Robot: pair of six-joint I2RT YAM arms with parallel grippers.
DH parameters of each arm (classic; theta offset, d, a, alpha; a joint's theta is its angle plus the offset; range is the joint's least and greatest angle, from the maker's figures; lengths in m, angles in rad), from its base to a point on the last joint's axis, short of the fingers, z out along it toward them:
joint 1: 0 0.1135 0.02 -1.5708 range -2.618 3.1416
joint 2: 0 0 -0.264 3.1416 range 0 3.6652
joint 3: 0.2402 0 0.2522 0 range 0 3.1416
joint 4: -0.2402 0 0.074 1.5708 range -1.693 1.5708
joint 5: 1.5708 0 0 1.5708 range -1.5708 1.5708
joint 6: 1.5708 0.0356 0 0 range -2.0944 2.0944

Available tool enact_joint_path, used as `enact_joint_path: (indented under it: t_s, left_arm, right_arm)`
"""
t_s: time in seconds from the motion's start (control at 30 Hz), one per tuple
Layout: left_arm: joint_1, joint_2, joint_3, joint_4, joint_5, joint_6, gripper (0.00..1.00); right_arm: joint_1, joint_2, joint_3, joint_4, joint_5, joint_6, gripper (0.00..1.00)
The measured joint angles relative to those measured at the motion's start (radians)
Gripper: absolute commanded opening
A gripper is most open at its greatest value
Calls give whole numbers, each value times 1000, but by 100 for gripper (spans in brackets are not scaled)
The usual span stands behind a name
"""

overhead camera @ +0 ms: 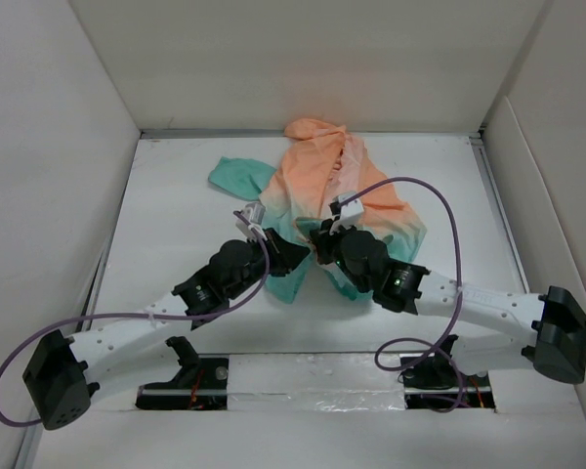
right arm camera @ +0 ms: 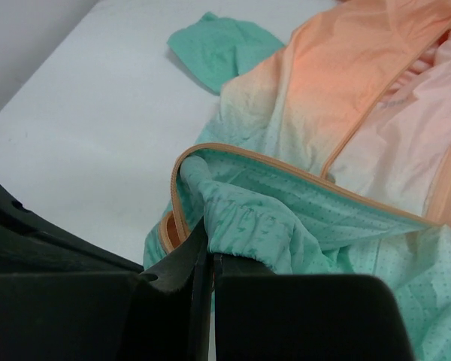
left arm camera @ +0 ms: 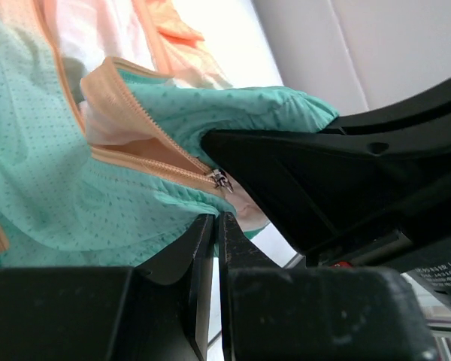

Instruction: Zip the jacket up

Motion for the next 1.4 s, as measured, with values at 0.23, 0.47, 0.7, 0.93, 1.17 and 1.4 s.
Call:
enact_joint_path:
  t_s: [0.23, 0.47, 0.7, 0.93, 1.17, 1.4]
  left_arm:
    - [4, -11, 0, -105, 19, 34, 0]
    - [4, -10, -15, -156, 79, 44, 0]
    - [4, -22, -20, -188, 150, 57, 0]
    - [4, -19, -20, -268, 206, 94, 0]
    - [-2, -31, -19, -346, 266, 122, 0]
    - [-13, 5, -14, -463, 382, 179, 0]
  right_arm:
    - [-47, 28, 0, -32, -171, 49, 0]
    - [-80, -32, -17, -110, -316, 95, 0]
    - [-136, -60, -50, -139, -478, 134, 0]
    - [-178, -64, -117, -126, -621, 179, 0]
    - [-210, -85, -127, -127, -679, 186, 50]
    - [-249, -178, -174, -221, -846, 139, 80]
